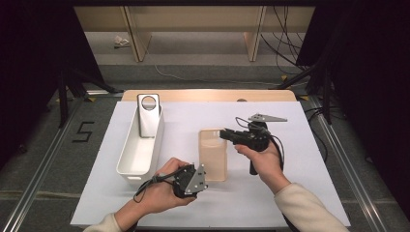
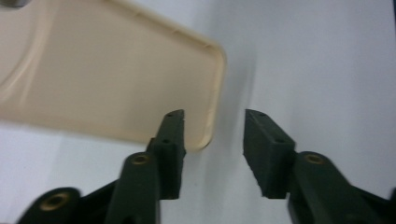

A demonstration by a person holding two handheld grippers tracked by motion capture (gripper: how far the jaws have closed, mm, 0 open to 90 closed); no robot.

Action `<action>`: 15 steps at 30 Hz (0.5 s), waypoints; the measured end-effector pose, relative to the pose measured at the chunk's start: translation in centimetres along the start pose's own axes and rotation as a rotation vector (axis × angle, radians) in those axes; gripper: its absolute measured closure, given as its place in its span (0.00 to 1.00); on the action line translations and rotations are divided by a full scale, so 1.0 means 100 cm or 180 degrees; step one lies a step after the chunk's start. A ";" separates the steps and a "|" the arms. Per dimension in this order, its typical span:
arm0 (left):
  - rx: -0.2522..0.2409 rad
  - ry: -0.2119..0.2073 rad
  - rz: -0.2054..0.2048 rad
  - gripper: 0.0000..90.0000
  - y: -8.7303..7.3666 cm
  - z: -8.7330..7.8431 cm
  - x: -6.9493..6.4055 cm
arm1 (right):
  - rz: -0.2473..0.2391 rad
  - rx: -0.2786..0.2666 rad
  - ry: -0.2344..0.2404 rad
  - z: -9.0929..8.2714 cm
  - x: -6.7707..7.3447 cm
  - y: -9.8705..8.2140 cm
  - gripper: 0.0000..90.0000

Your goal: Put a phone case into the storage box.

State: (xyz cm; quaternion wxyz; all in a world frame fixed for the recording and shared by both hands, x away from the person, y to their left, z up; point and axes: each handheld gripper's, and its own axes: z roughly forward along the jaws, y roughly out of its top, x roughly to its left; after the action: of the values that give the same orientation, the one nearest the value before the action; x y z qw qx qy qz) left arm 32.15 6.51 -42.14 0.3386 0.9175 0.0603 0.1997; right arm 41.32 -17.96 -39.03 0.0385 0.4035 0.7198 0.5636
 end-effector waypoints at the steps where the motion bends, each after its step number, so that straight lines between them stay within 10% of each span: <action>1: -0.0053 0.0052 -0.0086 0.58 -0.002 -0.002 0.003 | -0.0001 -0.0041 -0.0011 -0.005 -0.002 0.001 0.91; 10: -0.0404 0.0324 -0.0918 0.30 -0.025 -0.011 0.021 | -0.0211 -0.0255 -0.0224 -0.031 -0.008 0.007 0.91; 15: -0.0461 0.0377 -0.1152 0.27 -0.032 -0.012 0.024 | -0.0276 -0.0298 -0.0244 -0.036 -0.011 0.003 0.91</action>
State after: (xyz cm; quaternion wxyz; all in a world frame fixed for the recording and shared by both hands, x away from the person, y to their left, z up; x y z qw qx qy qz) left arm 33.94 10.32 -42.58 0.4299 0.8516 0.2294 0.1931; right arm 40.35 -21.43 -37.88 0.1093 0.3910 0.7075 0.5785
